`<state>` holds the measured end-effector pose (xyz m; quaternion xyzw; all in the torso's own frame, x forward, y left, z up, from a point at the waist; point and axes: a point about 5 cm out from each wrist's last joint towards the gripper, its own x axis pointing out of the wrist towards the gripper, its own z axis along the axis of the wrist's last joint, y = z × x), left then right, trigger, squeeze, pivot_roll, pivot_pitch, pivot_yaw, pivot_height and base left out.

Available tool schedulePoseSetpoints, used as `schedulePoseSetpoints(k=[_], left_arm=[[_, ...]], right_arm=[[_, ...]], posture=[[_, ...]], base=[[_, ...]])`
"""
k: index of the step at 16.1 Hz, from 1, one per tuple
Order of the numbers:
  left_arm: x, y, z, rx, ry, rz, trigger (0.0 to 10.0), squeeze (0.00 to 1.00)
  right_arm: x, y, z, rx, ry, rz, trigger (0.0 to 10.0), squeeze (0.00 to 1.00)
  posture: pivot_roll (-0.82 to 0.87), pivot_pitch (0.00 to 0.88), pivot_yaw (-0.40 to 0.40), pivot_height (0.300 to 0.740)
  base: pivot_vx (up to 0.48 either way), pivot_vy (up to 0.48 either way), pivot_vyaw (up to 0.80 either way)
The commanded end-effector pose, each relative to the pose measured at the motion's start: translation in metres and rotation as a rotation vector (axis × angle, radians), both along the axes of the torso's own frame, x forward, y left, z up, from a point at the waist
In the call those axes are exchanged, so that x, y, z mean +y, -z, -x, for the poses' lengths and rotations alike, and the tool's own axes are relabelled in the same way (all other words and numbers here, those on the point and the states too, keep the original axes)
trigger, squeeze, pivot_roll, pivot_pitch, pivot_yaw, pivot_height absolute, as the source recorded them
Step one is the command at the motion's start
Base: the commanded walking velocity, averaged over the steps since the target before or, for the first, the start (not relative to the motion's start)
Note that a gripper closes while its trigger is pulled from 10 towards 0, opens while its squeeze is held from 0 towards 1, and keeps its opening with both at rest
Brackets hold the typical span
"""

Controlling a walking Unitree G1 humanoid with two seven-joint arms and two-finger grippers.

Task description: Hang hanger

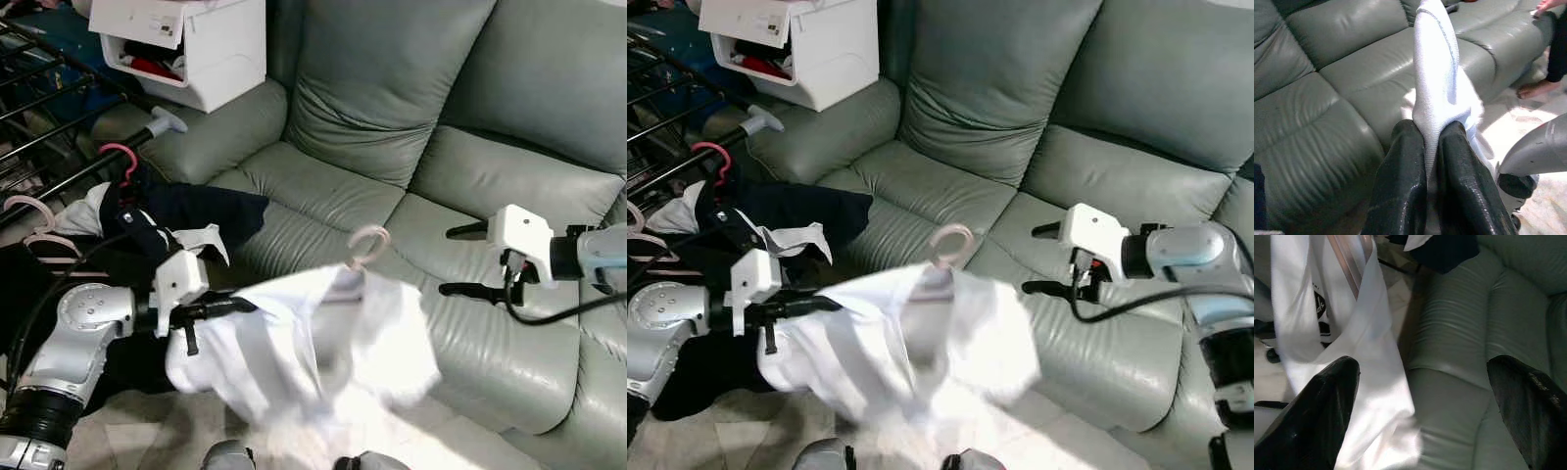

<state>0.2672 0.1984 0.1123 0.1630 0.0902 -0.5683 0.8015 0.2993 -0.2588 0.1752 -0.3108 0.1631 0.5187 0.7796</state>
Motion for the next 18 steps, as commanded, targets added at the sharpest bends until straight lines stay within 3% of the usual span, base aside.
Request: schedulePoseSetpoints(k=[1,2,3,4,5,8,9,10,11,12,13,16,17,18], left_arm=[[-0.007,-0.016,-0.002,-0.058,0.035,0.05,0.0,0.0],[-0.012,-0.018,0.0,-0.055,0.048,0.073,0.0,0.0],[-0.014,-0.02,0.0,-0.056,0.049,0.086,0.0,0.0],[-0.016,-0.021,0.0,-0.056,0.053,0.089,0.0,0.0],[-0.017,-0.022,0.001,-0.058,0.057,0.095,0.0,0.0],[-0.023,-0.026,0.003,-0.051,0.078,0.122,0.0,0.0],[-0.025,-0.027,0.005,-0.046,0.086,0.132,0.0,0.0],[-0.027,-0.029,0.007,-0.035,0.103,0.144,0.0,0.0],[-0.028,-0.032,0.009,-0.024,0.122,0.156,0.0,0.0],[-0.029,-0.033,0.01,-0.018,0.126,0.157,0.0,0.0],[-0.029,-0.033,0.011,-0.011,0.132,0.152,0.0,0.0],[-0.03,-0.029,0.016,0.018,0.151,0.147,0.0,0.0],[-0.033,-0.028,0.019,0.04,0.17,0.151,0.0,0.0],[-0.035,-0.027,0.021,0.05,0.181,0.153,0.0,0.0]], right_arm=[[-0.004,0.0,0.0,0.044,-0.018,0.014,10.0,1.0],[-0.006,0.006,0.002,0.104,-0.033,0.021,10.0,1.0],[-0.006,0.008,0.002,0.134,-0.044,0.015,10.0,0.85],[-0.006,0.01,0.002,0.17,-0.05,0.004,10.0,0.14],[-0.005,0.014,0.005,0.221,-0.067,-0.006,10.0,0.0],[-0.011,0.031,0.012,0.305,-0.099,0.053,10.0,0.0],[-0.013,0.036,0.013,0.322,-0.101,0.067,9.1,0.0],[-0.016,0.038,0.012,0.317,-0.094,0.083,4.6,0.0],[-0.018,0.037,0.01,0.3,-0.083,0.095,3.4,0.0],[-0.019,0.035,0.007,0.274,-0.078,0.1,4.5,0.0],[-0.018,0.029,0.002,0.228,-0.074,0.098,10.0,0.0],[-0.016,0.021,-0.008,0.143,-0.049,0.094,9.6,0.0],[-0.017,0.024,-0.009,0.136,-0.04,0.095,3.5,0.0],[-0.016,0.028,-0.008,0.146,-0.043,0.094,0.0,0.0]], posture=[[-0.03,0.0,-0.032,0.74],[-0.03,0.0,-0.033,0.74],[-0.03,0.0,-0.034,0.74],[-0.03,0.0,-0.035,0.74],[-0.03,0.0,-0.036,0.74],[-0.03,0.0,-0.038,0.74],[-0.03,0.0,-0.039,0.74],[-0.02,0.0,-0.039,0.74],[-0.02,0.0,-0.039,0.74],[-0.02,0.0,-0.04,0.74],[-0.02,0.0,-0.039,0.74],[-0.02,0.0,-0.036,0.74],[-0.02,0.0,-0.036,0.74],[-0.02,0.0,-0.03,0.74]], base=[[0.0,0.0,0.0],[0.0,0.0,0.0],[0.0,0.0,0.0],[0.0,0.0,0.0],[0.0,0.0,0.0],[0.0,0.0,0.0],[0.0,0.0,0.0],[0.0,0.0,0.0],[0.0,0.0,0.0],[0.0,0.0,0.0],[0.0,0.0,0.0],[0.0,0.0,0.0],[0.0,0.0,0.0],[0.0,0.0,0.0]])
